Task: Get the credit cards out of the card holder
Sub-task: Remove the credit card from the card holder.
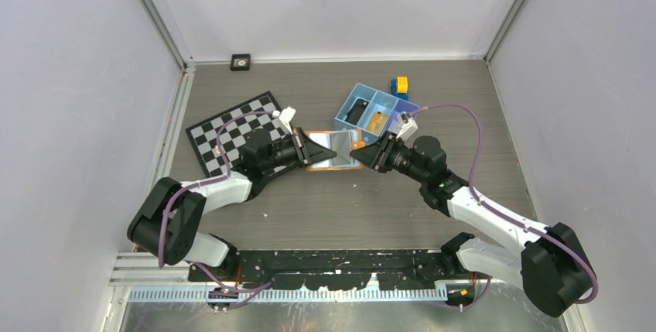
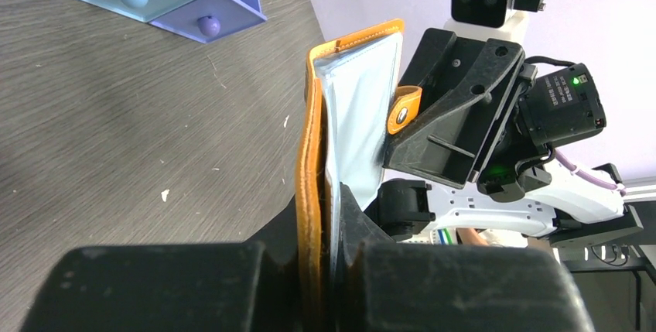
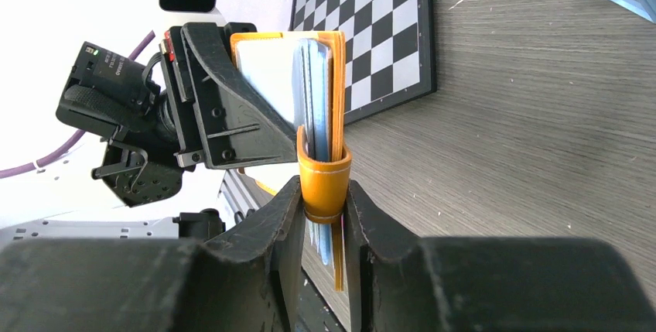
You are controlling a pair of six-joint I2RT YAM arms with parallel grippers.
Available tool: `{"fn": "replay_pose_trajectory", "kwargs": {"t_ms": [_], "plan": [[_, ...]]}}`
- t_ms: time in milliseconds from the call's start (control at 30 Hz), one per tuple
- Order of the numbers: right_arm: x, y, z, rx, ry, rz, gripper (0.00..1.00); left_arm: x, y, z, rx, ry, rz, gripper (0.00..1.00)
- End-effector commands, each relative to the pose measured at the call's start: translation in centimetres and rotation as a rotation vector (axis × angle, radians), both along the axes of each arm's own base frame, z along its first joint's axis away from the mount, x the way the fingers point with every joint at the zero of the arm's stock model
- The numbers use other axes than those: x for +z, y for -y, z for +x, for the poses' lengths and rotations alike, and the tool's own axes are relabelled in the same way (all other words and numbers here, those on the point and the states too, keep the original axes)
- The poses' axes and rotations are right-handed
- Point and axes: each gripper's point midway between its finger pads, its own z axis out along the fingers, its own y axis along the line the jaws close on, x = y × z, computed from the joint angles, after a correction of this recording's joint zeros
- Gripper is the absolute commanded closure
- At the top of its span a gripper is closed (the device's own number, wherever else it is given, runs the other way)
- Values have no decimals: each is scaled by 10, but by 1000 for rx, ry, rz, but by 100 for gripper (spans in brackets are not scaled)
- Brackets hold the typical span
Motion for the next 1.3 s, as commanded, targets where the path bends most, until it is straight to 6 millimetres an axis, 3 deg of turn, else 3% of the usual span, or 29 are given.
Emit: {"fn": "replay_pose_trajectory", "kwargs": {"t_ms": [0,133,367,600,667,833,967,1267], "plan": [[41,-1,-1,8,128,85,68,5,-7,10,50,26,-12,100],[41,-1,-1,9,130,86,61,1,-9,13,59,11,-10,100],[40,-4,0,24,121,82,82,1,-9,12,54,9,-13,100],[33,-8,3,38,92,66,80,4,-8,11,45,15,-19,100],[32,-9,3,41,94,64,75,5,-8,11,45,20,-22,100],[33,-9,2,43,96,67,72,6,-9,11,47,22,-24,100],[33,-9,2,45,97,67,78,6,-8,11,47,21,-21,100],[29,-13,3,63,78,66,71,6,-8,10,41,21,-21,100]]}}
